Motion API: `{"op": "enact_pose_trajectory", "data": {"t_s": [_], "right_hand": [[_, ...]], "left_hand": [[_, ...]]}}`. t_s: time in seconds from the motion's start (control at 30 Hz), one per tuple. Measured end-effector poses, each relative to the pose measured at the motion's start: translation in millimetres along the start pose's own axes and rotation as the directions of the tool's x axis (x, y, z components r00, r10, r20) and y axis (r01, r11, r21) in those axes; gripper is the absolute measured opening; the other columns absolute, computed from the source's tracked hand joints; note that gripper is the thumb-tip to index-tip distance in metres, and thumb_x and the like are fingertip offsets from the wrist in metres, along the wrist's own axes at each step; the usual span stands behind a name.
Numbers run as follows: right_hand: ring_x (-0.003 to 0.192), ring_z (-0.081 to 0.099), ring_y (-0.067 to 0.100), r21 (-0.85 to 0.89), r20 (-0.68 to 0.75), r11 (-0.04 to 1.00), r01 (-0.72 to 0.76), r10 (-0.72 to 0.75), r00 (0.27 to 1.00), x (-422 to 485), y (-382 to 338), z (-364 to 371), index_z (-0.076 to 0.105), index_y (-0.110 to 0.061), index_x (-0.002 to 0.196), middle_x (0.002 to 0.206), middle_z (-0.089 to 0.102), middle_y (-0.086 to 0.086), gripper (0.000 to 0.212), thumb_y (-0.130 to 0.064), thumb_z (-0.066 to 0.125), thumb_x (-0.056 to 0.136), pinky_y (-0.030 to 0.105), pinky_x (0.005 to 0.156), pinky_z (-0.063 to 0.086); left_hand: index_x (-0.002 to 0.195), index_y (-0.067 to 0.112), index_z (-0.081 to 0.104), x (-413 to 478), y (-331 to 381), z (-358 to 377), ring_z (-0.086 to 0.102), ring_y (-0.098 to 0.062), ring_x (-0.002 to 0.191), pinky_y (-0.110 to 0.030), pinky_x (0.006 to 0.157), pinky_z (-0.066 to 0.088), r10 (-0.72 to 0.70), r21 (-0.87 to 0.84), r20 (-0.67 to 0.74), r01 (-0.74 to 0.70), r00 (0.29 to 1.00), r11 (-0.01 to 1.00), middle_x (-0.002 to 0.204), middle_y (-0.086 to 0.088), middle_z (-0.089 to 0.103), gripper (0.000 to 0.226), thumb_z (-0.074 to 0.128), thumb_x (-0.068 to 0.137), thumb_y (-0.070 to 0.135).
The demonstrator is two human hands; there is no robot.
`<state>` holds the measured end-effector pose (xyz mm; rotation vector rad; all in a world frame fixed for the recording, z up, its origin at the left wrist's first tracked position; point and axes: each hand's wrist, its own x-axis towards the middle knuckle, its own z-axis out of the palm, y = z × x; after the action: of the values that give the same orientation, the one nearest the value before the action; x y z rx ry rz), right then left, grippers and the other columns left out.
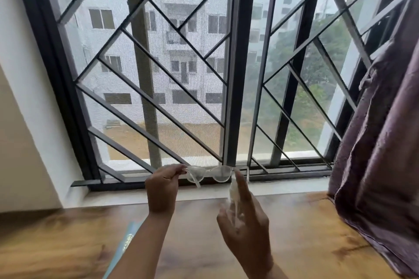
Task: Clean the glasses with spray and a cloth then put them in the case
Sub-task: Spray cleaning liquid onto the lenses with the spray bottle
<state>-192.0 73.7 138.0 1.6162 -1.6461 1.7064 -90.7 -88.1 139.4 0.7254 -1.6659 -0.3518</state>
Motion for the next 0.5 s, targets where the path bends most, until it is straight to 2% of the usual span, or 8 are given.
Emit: {"op": "enact_pose_trajectory", "data": {"t_s": [0.13, 0.2, 0.37, 0.5], "right_hand": [[0.059, 0.061, 0.018, 0.019, -0.030, 1.000, -0.005, 0.006, 1.000, 8.5, -8.5, 7.9, 0.032, -0.042, 0.137, 0.088, 0.063, 0.006, 0.075, -0.012, 0.056, 0.073, 0.026, 0.055, 0.054], [0.059, 0.061, 0.016, 0.050, -0.051, 0.999, -0.019, 0.022, 0.998, 5.7, -8.9, 9.3, 0.035, -0.043, 0.135, 0.089, 0.064, 0.004, 0.074, -0.012, 0.057, 0.072, 0.026, 0.058, 0.055], [0.057, 0.057, 0.008, 0.042, -0.057, 0.998, -0.051, 0.053, 0.997, 1.5, -6.0, 8.2, 0.040, -0.037, 0.129, 0.082, 0.060, -0.002, 0.064, -0.017, 0.056, 0.070, 0.012, 0.058, 0.051], [0.060, 0.056, 0.002, 0.042, -0.083, 0.995, -0.088, 0.091, 0.992, 2.8, -5.4, 7.4, 0.041, -0.036, 0.125, 0.080, 0.058, -0.004, 0.059, -0.018, 0.055, 0.071, 0.005, 0.060, 0.047]], "left_hand": [[0.076, 0.006, 0.075, 1.2, -0.5, 0.2, 0.062, -0.007, 0.081, -0.006, 0.074, 0.045, -0.022, -0.017, -0.021, 0.021, 1.000, 1.000, 0.074, -0.005, 0.073, 0.015, 0.064, 0.066, 0.002], [0.077, 0.006, 0.075, 1.7, -1.2, 0.1, 0.063, -0.007, 0.081, -0.008, 0.074, 0.047, -0.033, -0.034, -0.023, 0.032, 0.999, 0.999, 0.075, -0.004, 0.073, 0.016, 0.065, 0.067, -0.001], [0.076, 0.007, 0.075, 3.2, 3.0, 0.8, 0.064, -0.005, 0.077, -0.006, 0.072, 0.047, -0.021, -0.069, -0.034, 0.019, 0.999, 0.997, 0.072, 0.001, 0.072, 0.016, 0.062, 0.068, 0.002], [0.075, 0.006, 0.074, 2.6, 5.5, 2.5, 0.061, -0.001, 0.079, -0.001, 0.074, 0.043, -0.009, -0.066, -0.031, 0.007, 0.999, 0.998, 0.074, 0.008, 0.067, 0.018, 0.062, 0.068, -0.004]]}}
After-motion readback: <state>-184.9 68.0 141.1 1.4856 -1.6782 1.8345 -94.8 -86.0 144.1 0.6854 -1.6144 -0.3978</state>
